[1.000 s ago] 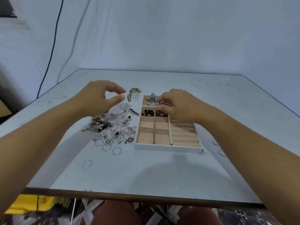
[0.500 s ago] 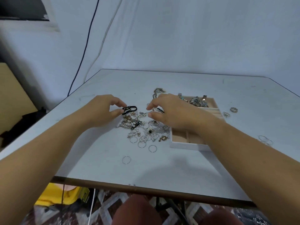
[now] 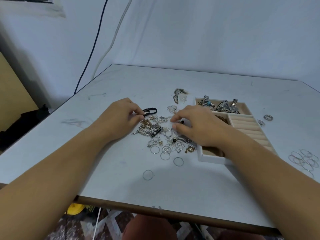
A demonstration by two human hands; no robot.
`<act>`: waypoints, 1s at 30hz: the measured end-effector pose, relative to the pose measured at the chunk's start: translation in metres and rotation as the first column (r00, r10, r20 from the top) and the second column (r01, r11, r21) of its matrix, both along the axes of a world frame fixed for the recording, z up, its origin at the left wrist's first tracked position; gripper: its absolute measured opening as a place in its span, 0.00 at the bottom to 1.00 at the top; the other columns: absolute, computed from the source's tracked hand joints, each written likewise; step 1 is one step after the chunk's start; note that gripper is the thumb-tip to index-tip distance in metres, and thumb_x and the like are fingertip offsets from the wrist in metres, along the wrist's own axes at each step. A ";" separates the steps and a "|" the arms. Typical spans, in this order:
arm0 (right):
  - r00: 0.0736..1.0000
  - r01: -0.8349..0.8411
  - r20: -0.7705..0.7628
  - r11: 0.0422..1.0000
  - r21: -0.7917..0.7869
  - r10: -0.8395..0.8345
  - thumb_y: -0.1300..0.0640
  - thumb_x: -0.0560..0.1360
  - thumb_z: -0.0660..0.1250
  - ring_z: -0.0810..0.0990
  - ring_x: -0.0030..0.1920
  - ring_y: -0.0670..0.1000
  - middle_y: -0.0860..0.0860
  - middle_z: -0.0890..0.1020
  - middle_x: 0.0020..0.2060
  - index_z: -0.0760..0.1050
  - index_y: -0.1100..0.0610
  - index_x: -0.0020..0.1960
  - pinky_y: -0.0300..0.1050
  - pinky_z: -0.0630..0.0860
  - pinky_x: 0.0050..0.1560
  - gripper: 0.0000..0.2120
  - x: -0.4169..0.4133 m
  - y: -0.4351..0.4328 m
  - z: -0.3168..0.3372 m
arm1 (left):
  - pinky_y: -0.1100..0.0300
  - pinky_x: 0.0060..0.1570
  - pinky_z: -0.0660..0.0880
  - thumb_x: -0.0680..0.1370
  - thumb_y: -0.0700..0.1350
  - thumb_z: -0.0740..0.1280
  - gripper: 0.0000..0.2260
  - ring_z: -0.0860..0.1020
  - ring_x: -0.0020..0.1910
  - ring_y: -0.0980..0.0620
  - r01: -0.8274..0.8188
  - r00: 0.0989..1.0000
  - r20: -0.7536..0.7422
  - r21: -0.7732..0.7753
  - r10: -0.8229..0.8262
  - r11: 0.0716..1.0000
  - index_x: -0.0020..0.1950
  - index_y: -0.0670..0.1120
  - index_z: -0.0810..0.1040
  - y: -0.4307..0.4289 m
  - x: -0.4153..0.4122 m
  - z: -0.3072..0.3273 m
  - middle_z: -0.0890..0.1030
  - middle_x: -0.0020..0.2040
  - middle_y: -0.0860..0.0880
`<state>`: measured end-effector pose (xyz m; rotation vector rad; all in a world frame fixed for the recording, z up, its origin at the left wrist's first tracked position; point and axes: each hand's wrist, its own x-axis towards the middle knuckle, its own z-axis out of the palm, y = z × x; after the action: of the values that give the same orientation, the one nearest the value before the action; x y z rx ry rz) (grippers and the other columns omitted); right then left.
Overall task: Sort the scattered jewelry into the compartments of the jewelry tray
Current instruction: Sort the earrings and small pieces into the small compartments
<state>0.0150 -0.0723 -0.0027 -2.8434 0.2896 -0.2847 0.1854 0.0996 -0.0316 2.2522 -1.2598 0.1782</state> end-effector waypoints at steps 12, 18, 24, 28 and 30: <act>1.000 -0.022 -0.004 1.000 -0.019 0.022 0.41 0.76 0.60 0.70 0.58 0.47 0.44 0.76 0.56 0.76 0.44 0.55 0.54 0.58 0.69 0.13 0.002 0.000 -0.003 | 0.64 0.47 0.65 0.75 0.48 0.69 0.03 0.75 0.46 0.55 -0.033 0.999 -0.012 -0.036 0.032 0.999 0.46 0.52 0.82 0.002 0.000 -0.004 0.77 0.45 0.53; 0.992 -0.120 0.026 0.992 -0.034 0.121 0.42 0.76 0.62 0.69 0.61 0.47 0.43 0.75 0.57 0.77 0.43 0.57 0.58 0.65 0.65 0.13 0.006 0.006 0.007 | 0.61 0.47 0.69 0.75 0.49 0.69 0.01 0.75 0.46 0.55 -0.049 0.997 -0.060 -0.045 0.046 0.998 0.45 0.54 0.81 0.007 0.000 -0.001 0.76 0.45 0.53; 0.992 -0.111 -0.063 0.993 -0.036 0.109 0.40 0.75 0.61 0.69 0.61 0.49 0.45 0.75 0.57 0.76 0.41 0.59 0.59 0.65 0.63 0.15 0.014 0.013 0.010 | 0.56 0.51 0.73 0.76 0.49 0.68 0.02 0.75 0.46 0.55 -0.048 0.994 -0.100 -0.055 0.042 0.997 0.46 0.54 0.81 0.008 0.000 0.002 0.76 0.46 0.54; 0.983 -0.174 -0.063 0.984 -0.020 0.173 0.42 0.76 0.63 0.67 0.61 0.48 0.44 0.74 0.57 0.75 0.38 0.59 0.52 0.65 0.63 0.12 0.019 0.025 0.011 | 0.55 0.52 0.73 0.76 0.49 0.68 0.02 0.75 0.47 0.56 -0.071 0.993 -0.104 -0.065 0.064 0.995 0.46 0.54 0.80 0.010 0.001 0.004 0.77 0.48 0.53; 0.977 -0.192 -0.097 0.981 -0.024 0.188 0.43 0.76 0.63 0.67 0.61 0.48 0.44 0.74 0.57 0.75 0.38 0.58 0.51 0.65 0.63 0.11 0.021 0.029 0.010 | 0.53 0.53 0.73 0.76 0.49 0.68 0.02 0.76 0.48 0.55 -0.069 0.993 -0.096 -0.066 0.063 0.995 0.46 0.54 0.80 0.012 0.003 0.005 0.77 0.49 0.52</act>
<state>0.0360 -0.0436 0.0071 -2.8946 0.0300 -0.1171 0.1882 0.1118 -0.0265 2.2175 -1.1147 0.1367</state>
